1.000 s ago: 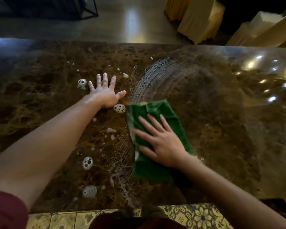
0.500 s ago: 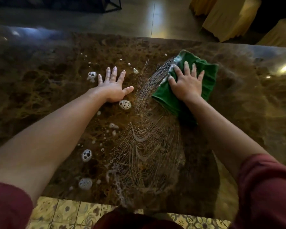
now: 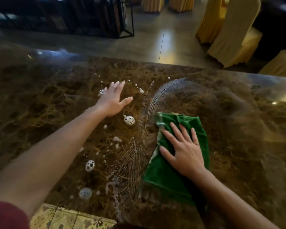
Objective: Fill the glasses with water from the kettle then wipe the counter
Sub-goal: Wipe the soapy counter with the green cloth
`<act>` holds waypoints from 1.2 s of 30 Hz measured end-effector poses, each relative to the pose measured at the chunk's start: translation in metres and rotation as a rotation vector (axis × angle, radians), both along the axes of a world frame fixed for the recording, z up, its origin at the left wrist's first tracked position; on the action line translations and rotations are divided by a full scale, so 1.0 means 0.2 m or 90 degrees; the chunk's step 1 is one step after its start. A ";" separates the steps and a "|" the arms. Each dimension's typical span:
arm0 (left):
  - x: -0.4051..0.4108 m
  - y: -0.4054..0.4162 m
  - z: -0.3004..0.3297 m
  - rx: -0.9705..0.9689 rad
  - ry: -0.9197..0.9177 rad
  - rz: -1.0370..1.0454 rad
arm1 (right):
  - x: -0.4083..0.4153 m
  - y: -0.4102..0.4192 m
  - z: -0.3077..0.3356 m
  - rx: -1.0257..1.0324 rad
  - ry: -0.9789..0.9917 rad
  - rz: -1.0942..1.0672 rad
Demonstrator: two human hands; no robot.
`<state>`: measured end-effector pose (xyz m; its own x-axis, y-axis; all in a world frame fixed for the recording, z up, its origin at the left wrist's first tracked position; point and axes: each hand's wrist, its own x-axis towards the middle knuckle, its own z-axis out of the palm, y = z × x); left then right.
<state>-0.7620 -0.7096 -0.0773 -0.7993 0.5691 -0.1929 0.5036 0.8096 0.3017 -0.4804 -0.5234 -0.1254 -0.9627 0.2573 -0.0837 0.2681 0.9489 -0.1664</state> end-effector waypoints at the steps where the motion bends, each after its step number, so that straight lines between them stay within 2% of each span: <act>1: -0.02 -0.09 0.00 0.010 0.028 0.004 | -0.06 0.06 0.00 -0.006 0.007 -0.039; 4: -0.18 -0.43 -0.02 -0.071 0.068 0.084 | -0.29 0.22 0.00 -0.025 0.042 -0.144; 6: -0.29 -0.61 -0.04 -0.142 0.037 0.168 | -0.49 0.30 0.00 -0.056 0.070 -0.196; 8: -0.34 -0.71 -0.09 -0.196 -0.014 0.194 | -0.68 0.33 0.02 -0.070 0.072 -0.219; 12: -0.32 -0.75 -0.20 -0.175 -0.037 0.190 | -1.02 0.35 0.04 -0.083 0.084 -0.187; 15: -0.33 -0.76 -0.19 -0.157 -0.053 0.178 | -1.25 0.26 0.04 -0.111 0.099 -0.087; 19: -0.33 -0.80 -0.20 -0.140 -0.071 0.158 | -1.40 -0.09 0.04 -0.100 0.098 0.135; 23: -0.38 -0.86 -0.18 -0.138 -0.092 0.124 | -1.20 -0.50 0.01 -0.115 0.094 0.366; 28: -0.38 -0.88 -0.19 -0.131 -0.076 0.107 | -0.70 -0.75 0.04 -0.172 0.059 0.492; 30: -0.36 -0.88 -0.19 -0.120 -0.074 0.119 | -0.55 -0.77 0.03 -0.217 0.072 0.484; 32: -0.35 -0.88 -0.19 -0.105 -0.076 0.120 | -0.46 -0.71 0.02 -0.243 0.139 0.416; 34: -0.35 -0.88 -0.20 -0.087 -0.073 0.116 | -0.46 -0.61 0.01 -0.230 0.231 0.289; 36: -0.35 -0.89 -0.21 -0.078 -0.068 0.109 | -0.54 -0.49 0.01 -0.183 0.267 0.117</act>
<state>-0.8326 -0.8866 -0.1187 -0.8539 0.3936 -0.3405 0.3255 0.9144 0.2408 -0.5885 -0.6218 -0.1234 -0.9557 0.1054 0.2748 -0.0427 0.8741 -0.4839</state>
